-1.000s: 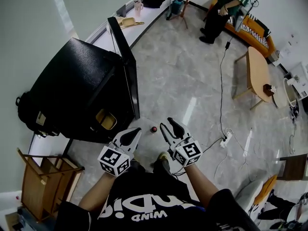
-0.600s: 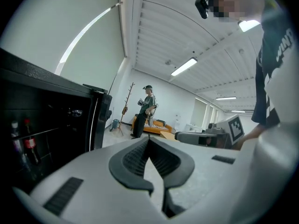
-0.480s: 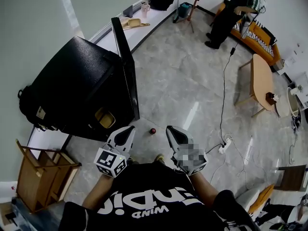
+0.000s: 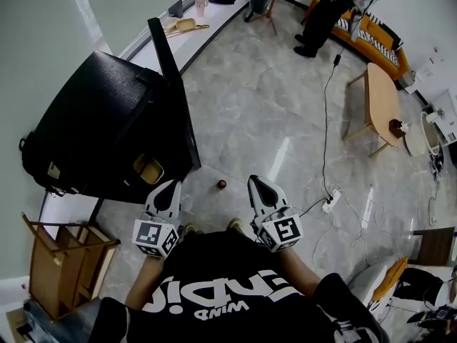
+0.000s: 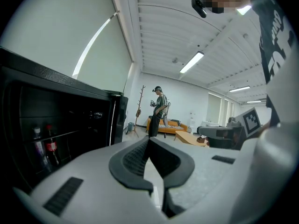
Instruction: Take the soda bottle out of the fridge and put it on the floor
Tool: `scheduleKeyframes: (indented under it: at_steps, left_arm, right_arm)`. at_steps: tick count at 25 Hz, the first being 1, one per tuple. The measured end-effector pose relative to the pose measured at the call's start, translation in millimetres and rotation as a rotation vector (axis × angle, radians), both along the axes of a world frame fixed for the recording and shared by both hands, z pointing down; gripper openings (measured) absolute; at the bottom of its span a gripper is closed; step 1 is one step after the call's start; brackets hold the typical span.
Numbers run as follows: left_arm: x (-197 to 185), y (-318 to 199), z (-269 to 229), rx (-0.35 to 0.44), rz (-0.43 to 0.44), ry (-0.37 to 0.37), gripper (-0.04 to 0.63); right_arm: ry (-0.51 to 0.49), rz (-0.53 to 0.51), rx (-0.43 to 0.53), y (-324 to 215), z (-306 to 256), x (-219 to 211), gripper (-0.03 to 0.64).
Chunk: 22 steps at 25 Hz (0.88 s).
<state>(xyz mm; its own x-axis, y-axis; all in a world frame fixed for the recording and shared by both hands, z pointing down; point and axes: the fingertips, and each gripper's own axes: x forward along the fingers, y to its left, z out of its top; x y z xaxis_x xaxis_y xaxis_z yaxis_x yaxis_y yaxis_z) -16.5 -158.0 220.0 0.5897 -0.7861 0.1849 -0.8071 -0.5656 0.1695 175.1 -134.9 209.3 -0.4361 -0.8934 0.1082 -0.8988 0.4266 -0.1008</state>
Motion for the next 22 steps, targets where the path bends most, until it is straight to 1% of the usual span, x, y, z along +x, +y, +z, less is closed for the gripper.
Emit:
scheduleKeyframes:
  at_steps: [2,6,10,14,19,22]
  left_arm:
    - [4,-1,-1,0.005,0.005,-0.001,0.006]
    - [4,-4,-2,0.013,0.002,-0.009,0.006]
    - [2,-6,-1,0.011,-0.014,-0.009,0.006]
    - [3,-5,0,0.009,-0.024,-0.009,0.006]
    - [6,-6,1,-0.001,-0.023,-0.006,0.006]
    - [5,-9,2,-0.004,-0.021,-0.01,0.006]
  right_arm:
    - [-0.003,0.014,0.003,1,-1,2,0.023]
    - [0.013,-0.01,0.023,3,4,-4,0.023]
    - [0.018,-0.003,-0.002,1,5,-8,0.023]
    - [0.023,-0.03,0.017,3,7,-8,0.023]
    - [0.021,-0.023,-0.002,1,7,-6,0.023]
    - [0.027,-0.039,-0.002,0,12,-7,0.023]
